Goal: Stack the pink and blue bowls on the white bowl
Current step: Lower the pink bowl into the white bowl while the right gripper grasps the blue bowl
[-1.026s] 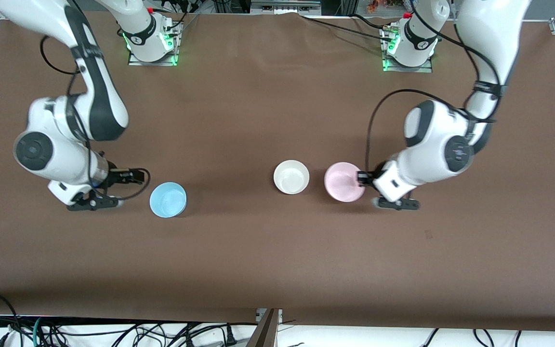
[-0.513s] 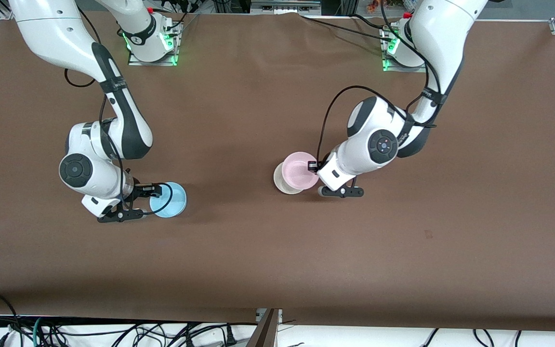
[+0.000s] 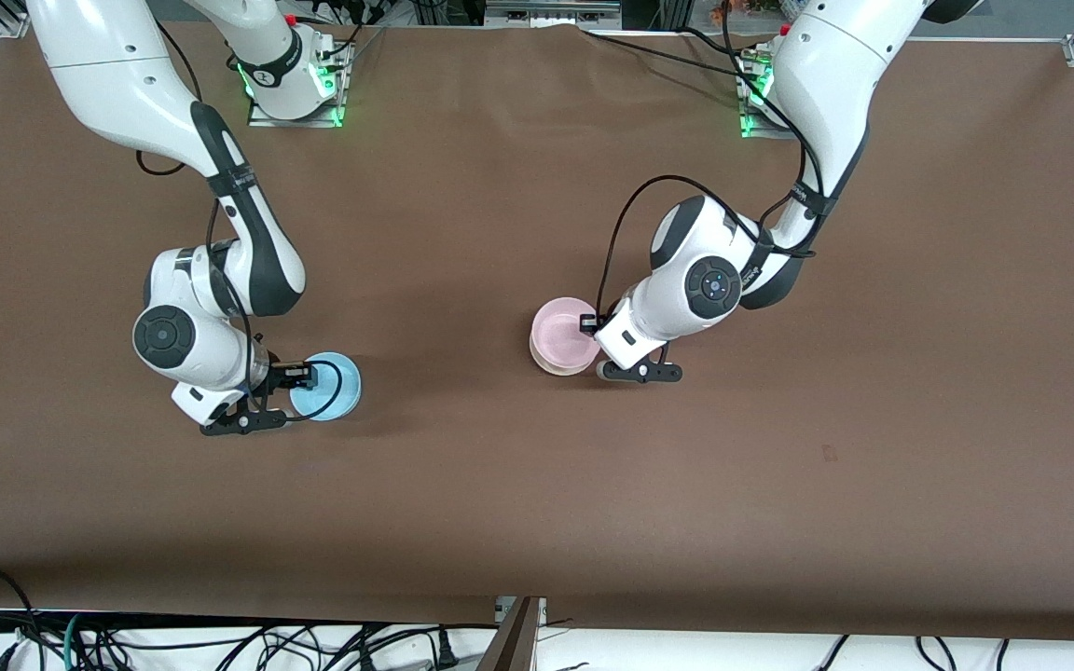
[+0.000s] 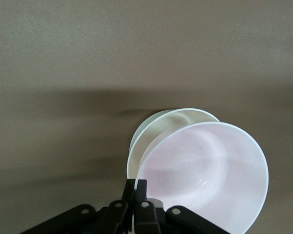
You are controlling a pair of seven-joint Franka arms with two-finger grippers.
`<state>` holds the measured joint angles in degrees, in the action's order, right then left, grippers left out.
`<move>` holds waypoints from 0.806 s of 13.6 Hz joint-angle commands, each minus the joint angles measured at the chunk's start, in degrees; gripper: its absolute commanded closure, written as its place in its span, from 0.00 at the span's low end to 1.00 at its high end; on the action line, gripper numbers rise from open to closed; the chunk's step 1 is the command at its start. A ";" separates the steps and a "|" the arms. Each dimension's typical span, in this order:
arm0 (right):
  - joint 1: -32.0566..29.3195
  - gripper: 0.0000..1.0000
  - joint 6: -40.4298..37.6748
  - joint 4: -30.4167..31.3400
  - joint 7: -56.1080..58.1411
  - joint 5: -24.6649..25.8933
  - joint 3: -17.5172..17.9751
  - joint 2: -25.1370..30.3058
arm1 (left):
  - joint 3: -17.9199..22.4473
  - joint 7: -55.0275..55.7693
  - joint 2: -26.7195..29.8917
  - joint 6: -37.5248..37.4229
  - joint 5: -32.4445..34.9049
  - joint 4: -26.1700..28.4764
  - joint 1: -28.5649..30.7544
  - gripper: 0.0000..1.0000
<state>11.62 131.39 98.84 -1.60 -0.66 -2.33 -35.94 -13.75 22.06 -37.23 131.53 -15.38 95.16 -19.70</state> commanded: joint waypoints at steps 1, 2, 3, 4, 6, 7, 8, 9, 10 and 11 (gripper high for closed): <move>0.16 0.61 -0.17 -0.58 -0.68 -0.92 0.13 -0.01 | 0.48 0.53 -1.00 1.79 -0.35 -1.65 -0.95 1.00; 0.16 0.71 -0.26 -0.58 -1.12 -1.01 0.13 -0.27 | 0.48 0.53 -1.35 1.98 -0.35 -1.65 -0.96 1.00; 0.16 0.79 -0.26 -0.58 -1.21 -1.36 0.13 -0.27 | 0.48 0.53 -1.53 1.98 -0.35 -1.65 -0.96 1.00; 0.16 0.86 -0.26 -0.58 -1.30 -1.36 0.13 -0.36 | 0.48 0.53 -1.62 1.98 -0.35 -1.65 -1.22 1.00; 0.16 0.95 -0.26 -0.58 -1.30 -1.97 0.13 -0.36 | 0.48 0.61 -1.71 1.98 1.22 -1.56 -1.31 1.00; 0.16 1.00 -0.35 -0.58 -1.30 -2.06 0.13 -0.27 | 0.48 0.62 -1.79 1.98 2.10 -1.56 -1.31 1.00; 0.24 1.00 -0.35 -0.84 -1.04 -2.15 0.13 -0.27 | 0.30 0.62 -1.88 1.98 2.20 -1.56 -1.31 1.00; 0.25 1.00 -0.78 -1.10 -0.78 -2.41 0.13 -0.01 | 0.30 0.62 -1.97 1.98 2.20 -1.56 -1.31 1.00; 0.25 1.00 -2.35 -1.63 -0.69 -2.50 0.13 0.60 | 0.30 0.62 -2.06 1.98 2.20 -1.56 -1.31 1.00; 0.25 1.00 -4.89 -2.59 -0.68 -2.50 0.22 2.09 | 0.30 0.62 -2.23 1.98 2.20 -1.56 -1.31 1.00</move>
<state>11.82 130.10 97.80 -2.30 -2.37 -2.22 -35.58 -13.74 22.06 -38.63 133.34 -14.53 94.95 -20.36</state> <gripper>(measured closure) 0.982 0.974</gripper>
